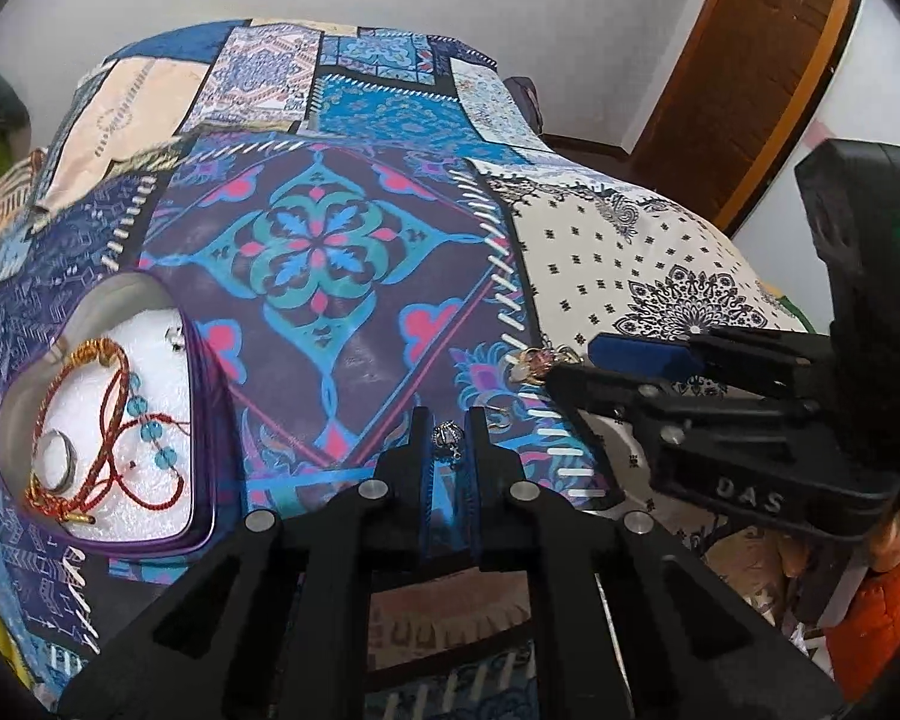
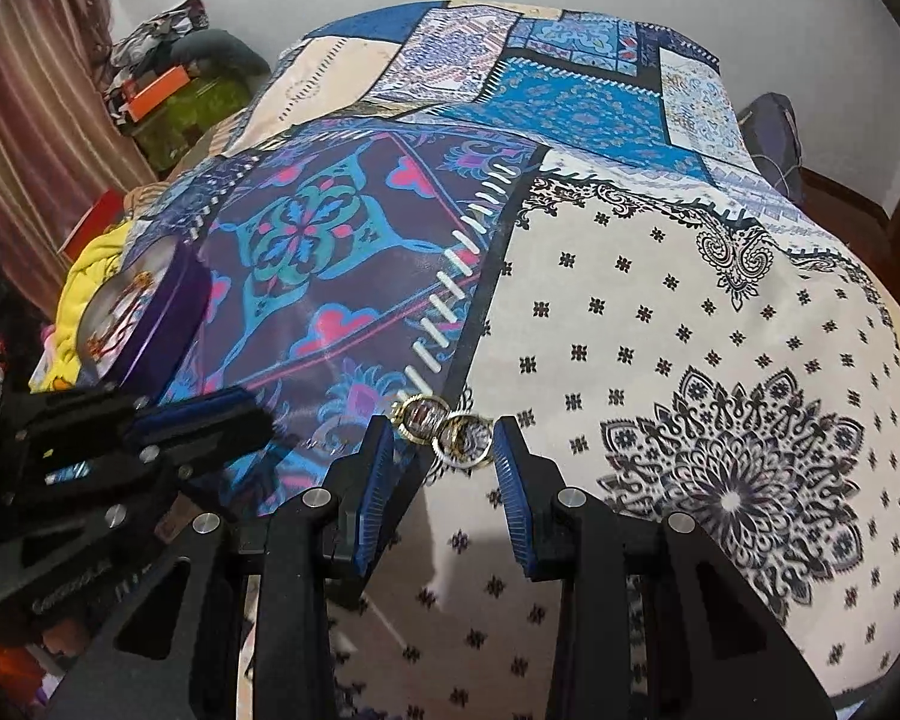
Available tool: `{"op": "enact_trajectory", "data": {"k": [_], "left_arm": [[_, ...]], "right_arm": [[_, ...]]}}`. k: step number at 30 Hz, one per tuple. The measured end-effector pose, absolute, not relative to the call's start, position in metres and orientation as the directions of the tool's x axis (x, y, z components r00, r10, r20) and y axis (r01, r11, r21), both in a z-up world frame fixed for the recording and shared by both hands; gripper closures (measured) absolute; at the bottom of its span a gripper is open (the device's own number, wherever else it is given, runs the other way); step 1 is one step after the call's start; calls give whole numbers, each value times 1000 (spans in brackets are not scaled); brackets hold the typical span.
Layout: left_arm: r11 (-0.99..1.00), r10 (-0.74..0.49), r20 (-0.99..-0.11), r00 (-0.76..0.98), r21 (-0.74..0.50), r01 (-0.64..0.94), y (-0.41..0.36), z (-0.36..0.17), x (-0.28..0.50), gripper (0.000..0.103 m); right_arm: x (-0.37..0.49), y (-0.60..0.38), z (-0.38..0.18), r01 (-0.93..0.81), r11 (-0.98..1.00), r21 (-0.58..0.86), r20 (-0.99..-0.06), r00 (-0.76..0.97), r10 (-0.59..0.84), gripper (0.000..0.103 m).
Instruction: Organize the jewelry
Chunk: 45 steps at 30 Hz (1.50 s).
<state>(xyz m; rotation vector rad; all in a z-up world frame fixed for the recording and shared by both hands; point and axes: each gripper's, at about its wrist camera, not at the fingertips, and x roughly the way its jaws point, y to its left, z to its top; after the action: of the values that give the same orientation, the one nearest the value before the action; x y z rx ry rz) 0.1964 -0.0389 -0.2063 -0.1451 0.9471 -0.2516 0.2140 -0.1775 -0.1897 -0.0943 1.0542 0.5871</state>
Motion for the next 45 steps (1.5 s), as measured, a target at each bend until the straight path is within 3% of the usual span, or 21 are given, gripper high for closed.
{"op": "enact_trajectory", "data": {"k": [7, 12, 14, 29, 45], "left_arm": [[959, -283, -774, 566, -233, 160, -40, -207, 195, 95], [959, -284, -769, 572, -230, 166, -42, -204, 193, 95], [958, -287, -766, 575, -236, 164, -40, -202, 192, 95], [960, -279, -717, 639, -233, 158, -29, -162, 166, 95], [972, -211, -613, 762, -213, 98, 19, -101, 131, 95]], "right_arm": [[217, -178, -196, -491, 846, 207, -828, 373, 419, 72], [214, -180, -194, -493, 844, 213, -821, 378, 429, 81], [214, -180, -192, -494, 842, 216, -817, 380, 433, 91], [187, -200, -157, -478, 854, 203, -774, 456, 440, 92], [171, -154, -98, -566, 794, 222, -645, 525, 555, 92]]}}
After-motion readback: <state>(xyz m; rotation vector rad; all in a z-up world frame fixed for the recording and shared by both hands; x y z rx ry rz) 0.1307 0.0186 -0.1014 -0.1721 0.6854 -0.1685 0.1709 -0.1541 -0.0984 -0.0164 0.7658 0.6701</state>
